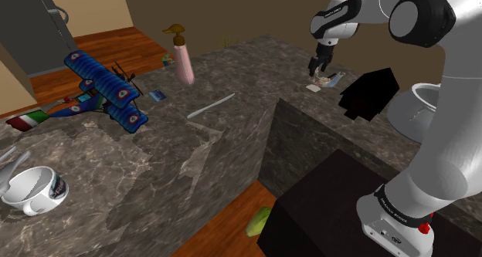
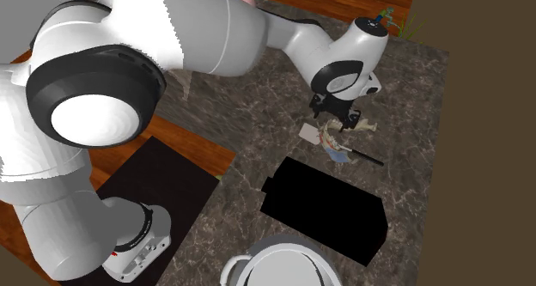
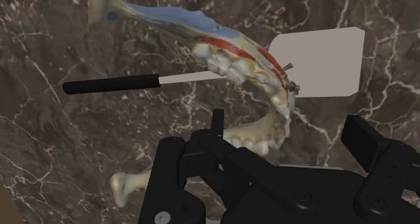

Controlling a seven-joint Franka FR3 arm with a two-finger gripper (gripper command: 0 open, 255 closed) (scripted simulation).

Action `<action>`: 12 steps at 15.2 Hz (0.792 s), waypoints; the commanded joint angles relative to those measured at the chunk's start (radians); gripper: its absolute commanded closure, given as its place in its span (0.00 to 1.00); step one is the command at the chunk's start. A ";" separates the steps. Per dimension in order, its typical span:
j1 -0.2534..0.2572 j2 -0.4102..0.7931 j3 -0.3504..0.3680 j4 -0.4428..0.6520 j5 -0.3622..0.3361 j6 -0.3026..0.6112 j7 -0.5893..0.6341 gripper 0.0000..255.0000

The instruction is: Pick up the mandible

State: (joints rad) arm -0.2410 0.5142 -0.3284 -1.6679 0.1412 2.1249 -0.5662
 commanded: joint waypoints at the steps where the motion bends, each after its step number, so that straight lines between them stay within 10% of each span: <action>1: -0.003 0.013 0.002 -0.004 0.004 0.017 -0.003 0.00; 2: -0.003 0.013 0.002 -0.004 0.004 0.017 -0.003 0.00; 3: -0.003 0.012 0.002 -0.005 0.004 0.017 -0.003 1.00; 12: -0.003 0.013 0.002 -0.004 0.004 0.017 -0.003 1.00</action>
State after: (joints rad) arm -0.2435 0.5263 -0.3258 -1.6719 0.1457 2.1417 -0.5694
